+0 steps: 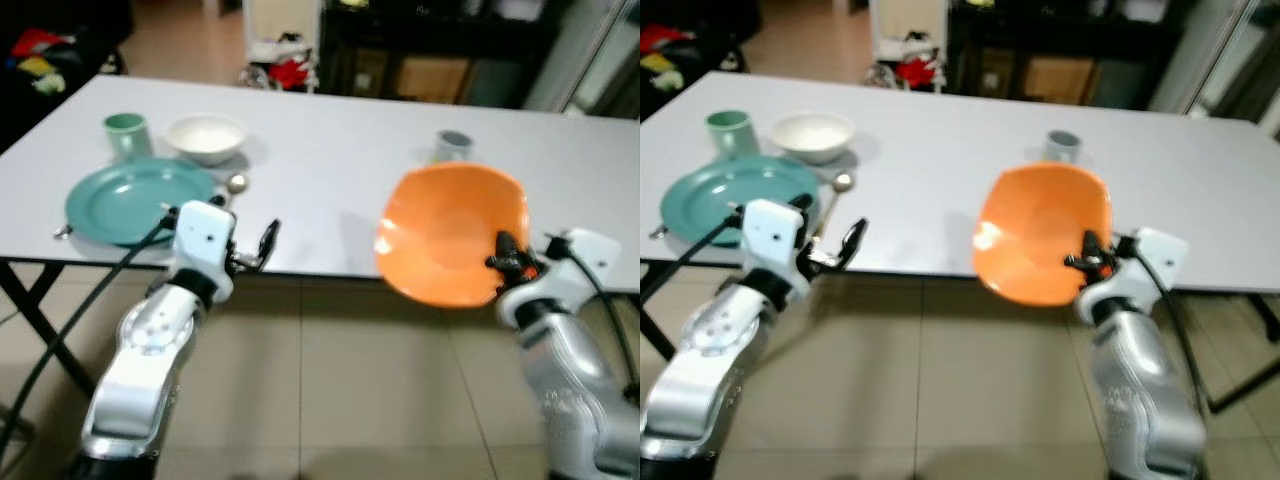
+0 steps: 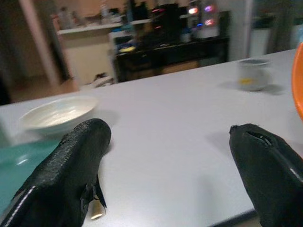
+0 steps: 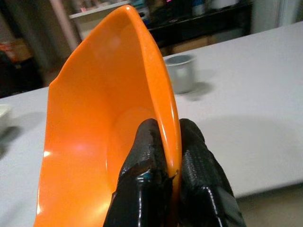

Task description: Setting the table

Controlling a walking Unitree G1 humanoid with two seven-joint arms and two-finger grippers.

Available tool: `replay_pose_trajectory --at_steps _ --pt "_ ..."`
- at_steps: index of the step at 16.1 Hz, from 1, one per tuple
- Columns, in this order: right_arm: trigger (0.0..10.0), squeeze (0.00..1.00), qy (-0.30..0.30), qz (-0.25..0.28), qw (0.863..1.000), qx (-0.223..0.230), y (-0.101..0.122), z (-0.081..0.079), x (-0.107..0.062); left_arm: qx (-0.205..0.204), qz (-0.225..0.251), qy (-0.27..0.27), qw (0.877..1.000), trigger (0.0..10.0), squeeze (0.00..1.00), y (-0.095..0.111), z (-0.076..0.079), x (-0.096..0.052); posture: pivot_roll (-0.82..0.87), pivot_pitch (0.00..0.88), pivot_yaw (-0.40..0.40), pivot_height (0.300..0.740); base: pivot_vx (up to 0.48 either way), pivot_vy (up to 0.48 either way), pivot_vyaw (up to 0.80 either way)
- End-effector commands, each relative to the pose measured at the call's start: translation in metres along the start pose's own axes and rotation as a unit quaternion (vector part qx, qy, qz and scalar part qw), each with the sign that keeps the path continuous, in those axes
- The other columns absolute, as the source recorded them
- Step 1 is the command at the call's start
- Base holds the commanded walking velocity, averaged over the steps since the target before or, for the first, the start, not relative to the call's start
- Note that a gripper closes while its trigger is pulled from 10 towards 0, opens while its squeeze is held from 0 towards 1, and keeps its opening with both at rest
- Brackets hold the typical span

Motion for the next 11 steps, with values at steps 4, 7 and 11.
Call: replay_pose_trajectory --at_steps 4,7,11 --pt "10.0 0.0 0.005 0.033 0.999 -0.006 0.0188 0.002 -0.0003 -0.007 0.006 -0.007 1.0 10.0 0.0 0.003 0.0053 0.0023 0.0 0.0 -0.07 0.74 0.33 0.0 0.0" --pt "10.0 0.0 0.004 0.035 0.999 -0.005 0.0196 0.0024 0.0008 -0.008 0.006 -0.008 1.0 10.0 0.0 0.0026 0.0056 0.0015 0.0 0.0 -0.072 0.74 0.331 0.0 0.0" --pt "10.0 0.0 0.004 0.034 0.999 -0.001 0.0194 0.0027 0.0004 -0.008 0.006 -0.01 1.0 10.0 0.0 0.0027 0.0077 0.0017 0.0 0.0 -0.075 0.74 0.336 0.0 0.0"
Point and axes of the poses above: a point about 5 cm out from each wrist's last joint towards the gripper, its own x axis pointing out of the wrist towards the gripper, its own y axis along the axis of the wrist's last joint, z = x × y, the point moved 6 cm from there along x, pointing out of the wrist towards the gripper, and after that the axes turned 3 degrees about -x, right-handed, at the moved point
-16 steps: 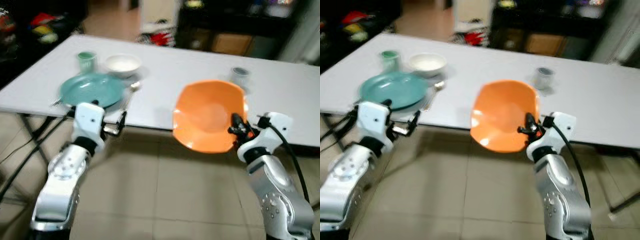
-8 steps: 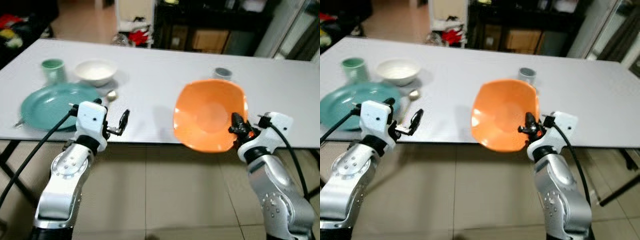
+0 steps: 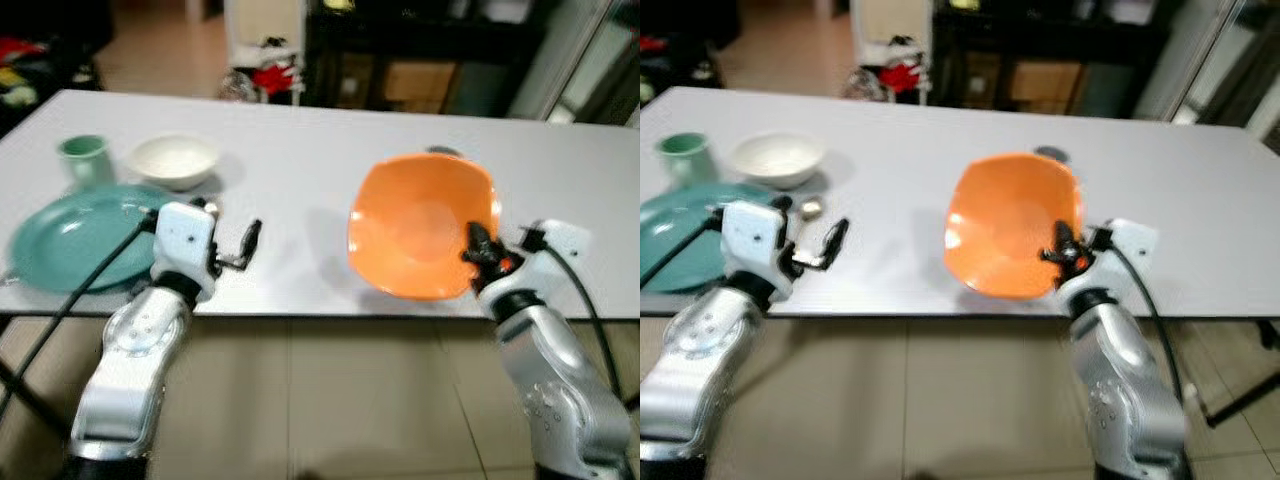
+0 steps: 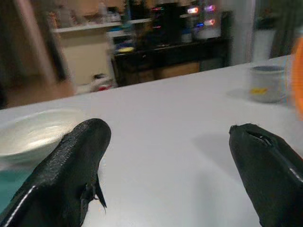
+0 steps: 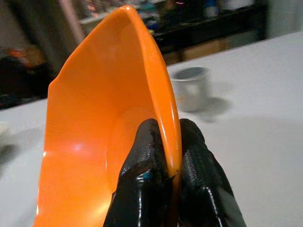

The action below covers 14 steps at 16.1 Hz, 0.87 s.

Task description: Setting the table

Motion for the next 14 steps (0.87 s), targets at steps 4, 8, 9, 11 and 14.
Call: replay_pose_trajectory --at_steps 4,8,9,11,14 --pt "10.0 0.0 0.014 0.026 1.0 0.01 0.0135 -0.0101 0.0018 0.007 -0.001 0.006 1.0 10.0 0.0 0.0006 -0.0061 -0.002 0.0 0.0 -0.078 0.74 0.336 0.0 0.0" --pt "10.0 0.0 0.011 0.025 1.0 0.012 0.0134 -0.0074 0.0011 0.008 -0.002 0.003 1.0 10.0 0.0 -0.0004 -0.0039 -0.0014 0.0 0.0 -0.077 0.74 0.334 0.0 0.0" --pt "10.0 0.0 0.01 0.025 1.0 0.013 0.0133 -0.0069 0.001 0.009 -0.002 0.002 1.0 10.0 0.0 -0.0001 -0.0038 -0.0012 0.0 0.0 -0.078 0.74 0.334 0.0 0.0" --pt "10.0 0.0 0.009 0.025 1.0 0.015 0.0129 -0.0065 0.0011 0.008 -0.001 0.001 1.0 10.0 0.0 -0.0001 -0.0034 -0.0014 0.0 0.0 -0.079 0.74 0.337 0.0 0.0" --pt "10.0 0.0 0.009 0.023 1.0 0.019 0.0114 -0.0076 0.0009 0.008 0.0 -0.005 1.0 10.0 0.0 0.0003 -0.0011 -0.0007 0.0 0.0 -0.078 0.74 0.337 0.0 0.0"
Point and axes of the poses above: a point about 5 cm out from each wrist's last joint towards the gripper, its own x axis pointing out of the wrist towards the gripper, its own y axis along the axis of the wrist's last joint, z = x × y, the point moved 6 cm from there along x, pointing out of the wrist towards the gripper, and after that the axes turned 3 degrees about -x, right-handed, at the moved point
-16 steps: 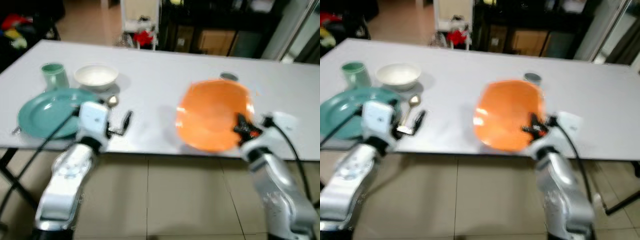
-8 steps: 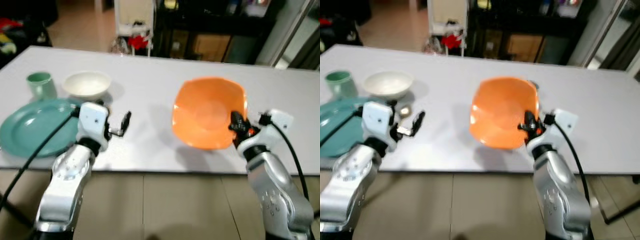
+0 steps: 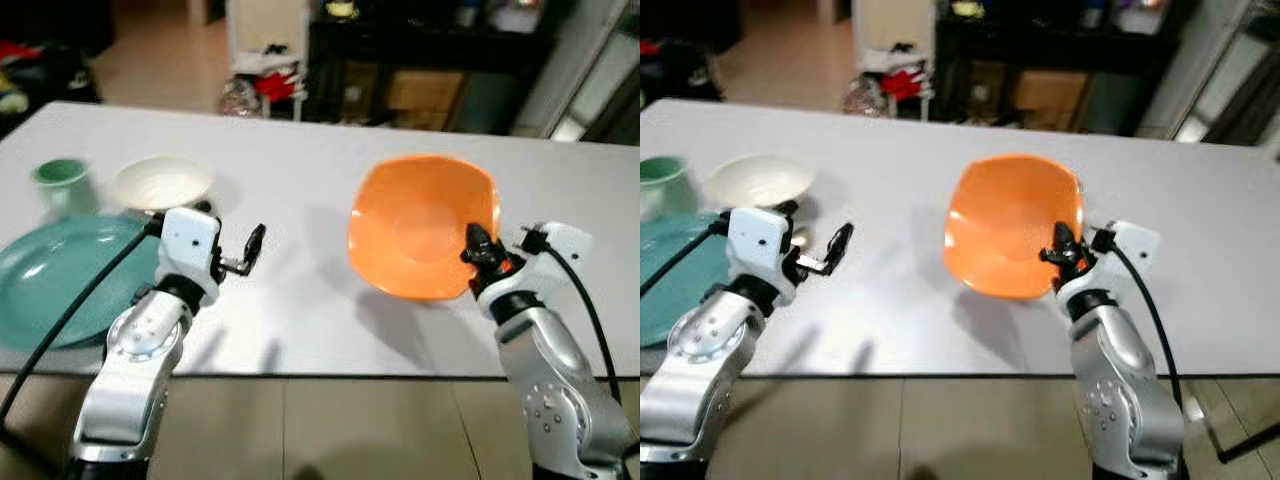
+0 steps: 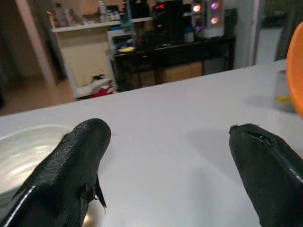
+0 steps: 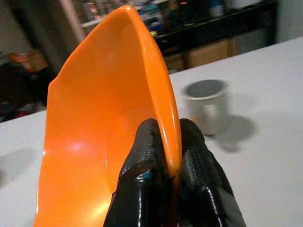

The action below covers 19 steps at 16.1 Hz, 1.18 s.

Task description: Setting the table

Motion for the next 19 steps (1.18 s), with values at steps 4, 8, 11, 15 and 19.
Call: replay_pose_trajectory --at_steps 4,8,11,15,19 --pt "10.0 0.0 -0.008 0.024 1.0 0.001 0.0121 0.0037 -0.0017 0.004 0.007 -0.02 1.0 10.0 0.0 0.0041 0.0086 0.0029 0.0 0.0 -0.078 0.74 0.337 0.0 0.0" --pt "10.0 0.0 -0.009 0.023 1.0 0.003 0.0118 0.0039 -0.001 0.006 0.007 -0.023 1.0 10.0 0.0 0.004 0.0099 0.0034 0.0 0.0 -0.077 0.74 0.335 0.0 0.0" --pt "10.0 0.0 -0.008 0.023 1.0 0.003 0.0114 0.0037 -0.0004 0.006 0.007 -0.024 1.0 10.0 0.0 0.0038 0.01 0.0037 0.0 0.0 -0.078 0.74 0.335 0.0 0.0" --pt "10.0 0.0 -0.012 0.024 1.0 0.009 0.0111 0.0051 0.0006 0.008 0.008 -0.028 1.0 10.0 0.0 0.004 0.0112 0.0043 0.0 0.0 -0.076 0.74 0.335 0.0 0.0" --pt "10.0 0.0 -0.012 0.022 1.0 0.015 0.0091 0.0041 0.002 0.009 0.008 -0.03 0.999 10.0 0.0 0.0048 0.0109 0.0054 0.0 0.0 -0.074 0.74 0.334 0.0 0.0"
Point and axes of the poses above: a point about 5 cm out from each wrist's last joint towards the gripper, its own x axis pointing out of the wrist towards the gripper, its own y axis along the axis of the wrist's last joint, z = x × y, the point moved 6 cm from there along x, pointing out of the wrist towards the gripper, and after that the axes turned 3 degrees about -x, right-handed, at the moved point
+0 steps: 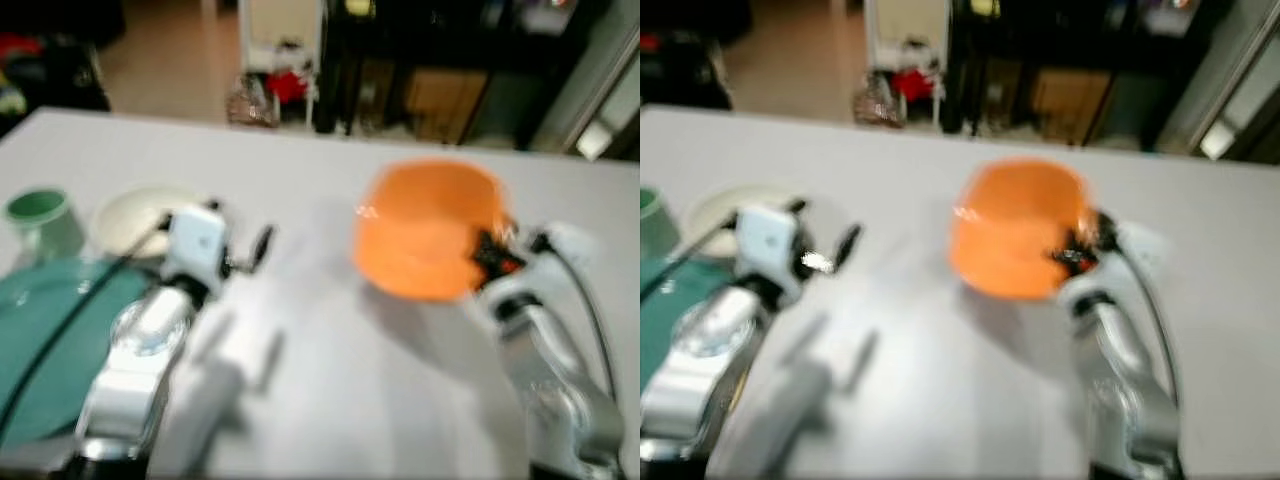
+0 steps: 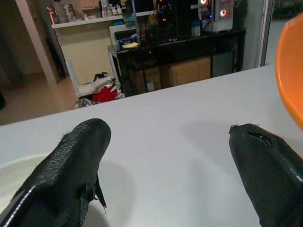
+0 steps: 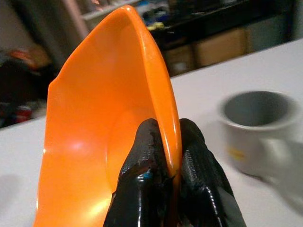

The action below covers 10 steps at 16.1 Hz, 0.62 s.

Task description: Setting the table

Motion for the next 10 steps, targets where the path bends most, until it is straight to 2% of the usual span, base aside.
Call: replay_pose_trajectory --at_steps 1,3,5,6,7,9,10 --pt "10.0 0.0 -0.021 0.024 0.999 -0.005 0.012 0.014 -0.002 -0.005 0.007 -0.019 1.0 10.0 0.0 0.004 0.012 0.004 0.0 0.0 -0.072 0.74 0.334 0.0 0.0" --pt "10.0 0.0 -0.019 0.019 1.0 0.008 0.01 0.013 -0.001 -0.003 0.005 -0.039 0.999 10.0 0.0 0.004 0.017 0.004 0.0 0.0 -0.071 0.74 0.302 0.0 0.0" --pt "10.0 0.0 -0.016 0.013 0.999 0.024 0.006 0.013 0.001 -0.005 0.01 -0.087 0.996 10.0 0.0 0.007 0.03 0.001 0.0 0.0 -0.069 0.74 0.0 0.0 0.0" --pt "10.0 0.0 -0.026 -0.005 0.999 0.034 -0.003 0.018 0.006 -0.008 0.002 -0.131 0.991 10.0 0.0 0.005 0.041 -0.002 0.0 0.0 -0.064 0.74 0.0 0.0 0.0" --pt "10.0 0.0 -0.029 -0.009 0.999 0.035 -0.005 0.019 0.007 -0.009 0.0 -0.138 0.99 10.0 0.0 0.005 0.042 -0.002 0.0 0.0 -0.064 0.74 0.0 0.0 0.0" --pt "10.0 0.0 -0.048 -0.025 0.997 0.048 -0.013 0.027 0.016 0.001 -0.012 -0.185 0.983 10.0 0.0 0.001 0.053 -0.006 0.0 0.0 -0.06 0.74 0.0 0.0 0.0" --pt "10.0 0.0 -0.058 -0.035 0.995 0.071 -0.018 0.03 0.027 0.0 -0.01 -0.214 0.977 10.0 0.0 0.003 0.06 -0.007 -0.01 0.0 -0.052 0.74 0.0 0.0 0.0"
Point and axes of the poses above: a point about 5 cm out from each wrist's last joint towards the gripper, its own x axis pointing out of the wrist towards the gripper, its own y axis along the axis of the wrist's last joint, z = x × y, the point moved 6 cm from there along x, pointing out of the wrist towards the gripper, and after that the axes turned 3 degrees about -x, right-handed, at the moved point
